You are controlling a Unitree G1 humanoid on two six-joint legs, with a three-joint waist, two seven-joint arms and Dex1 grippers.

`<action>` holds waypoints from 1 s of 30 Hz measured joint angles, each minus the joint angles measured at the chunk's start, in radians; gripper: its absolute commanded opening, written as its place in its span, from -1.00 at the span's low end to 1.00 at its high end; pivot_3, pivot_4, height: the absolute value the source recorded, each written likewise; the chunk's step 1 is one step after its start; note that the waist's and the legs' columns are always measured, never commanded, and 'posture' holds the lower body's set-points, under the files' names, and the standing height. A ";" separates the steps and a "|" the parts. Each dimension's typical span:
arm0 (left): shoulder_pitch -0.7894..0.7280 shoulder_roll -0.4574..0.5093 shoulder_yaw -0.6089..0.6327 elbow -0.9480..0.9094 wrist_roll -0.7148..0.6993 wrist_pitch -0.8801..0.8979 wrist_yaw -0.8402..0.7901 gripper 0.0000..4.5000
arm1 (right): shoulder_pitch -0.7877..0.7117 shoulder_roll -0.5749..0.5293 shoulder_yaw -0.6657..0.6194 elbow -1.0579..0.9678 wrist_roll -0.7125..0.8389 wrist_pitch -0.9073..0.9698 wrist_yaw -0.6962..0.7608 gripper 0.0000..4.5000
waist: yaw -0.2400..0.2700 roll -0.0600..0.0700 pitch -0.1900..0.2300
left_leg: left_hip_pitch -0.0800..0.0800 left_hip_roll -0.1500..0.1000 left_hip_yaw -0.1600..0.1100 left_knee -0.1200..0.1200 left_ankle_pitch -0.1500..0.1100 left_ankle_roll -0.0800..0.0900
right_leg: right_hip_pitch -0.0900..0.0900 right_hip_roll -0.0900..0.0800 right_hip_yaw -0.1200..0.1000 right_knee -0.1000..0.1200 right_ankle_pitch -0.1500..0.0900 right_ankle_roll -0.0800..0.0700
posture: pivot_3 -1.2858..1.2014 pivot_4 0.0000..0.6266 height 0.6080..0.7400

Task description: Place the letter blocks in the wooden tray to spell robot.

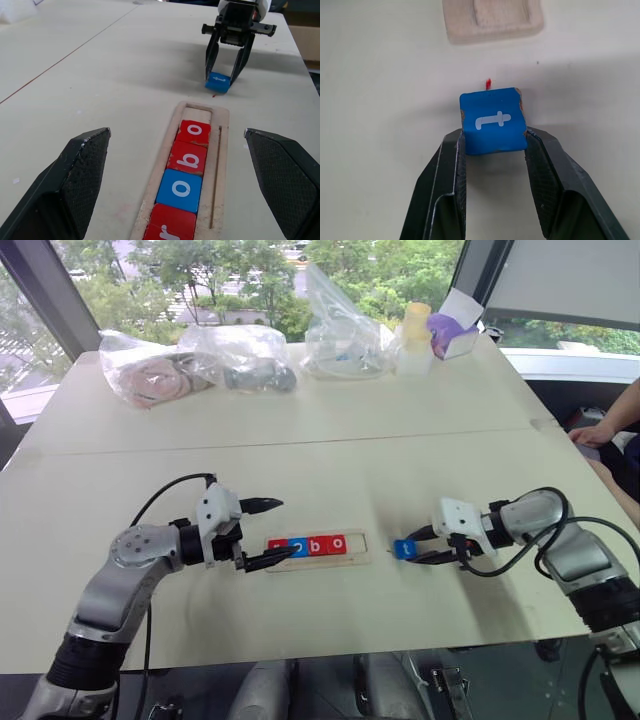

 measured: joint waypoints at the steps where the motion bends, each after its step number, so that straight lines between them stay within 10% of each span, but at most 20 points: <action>1: -0.001 -0.001 0.000 0.000 0.000 0.000 0.000 1.00 | -0.003 0.010 0.000 -0.025 0.006 0.026 -0.006 -0.51 | 0.000 0.000 0.000 | 0.000 0.000 0.000 0.000 0.000 0.000 | 0.000 0.000 0.000 0.000 0.000 0.000 | 0.03 -0.52 1.00; 30: 0.016 0.004 0.007 -0.029 -0.002 0.008 0.028 1.00 | -0.125 0.148 0.132 -0.114 -0.061 0.199 -0.064 -0.51 | 0.001 0.000 0.000 | -0.001 -0.001 0.000 0.000 0.000 0.000 | -0.001 0.001 0.000 0.000 0.000 0.000 | 0.03 -0.52 1.00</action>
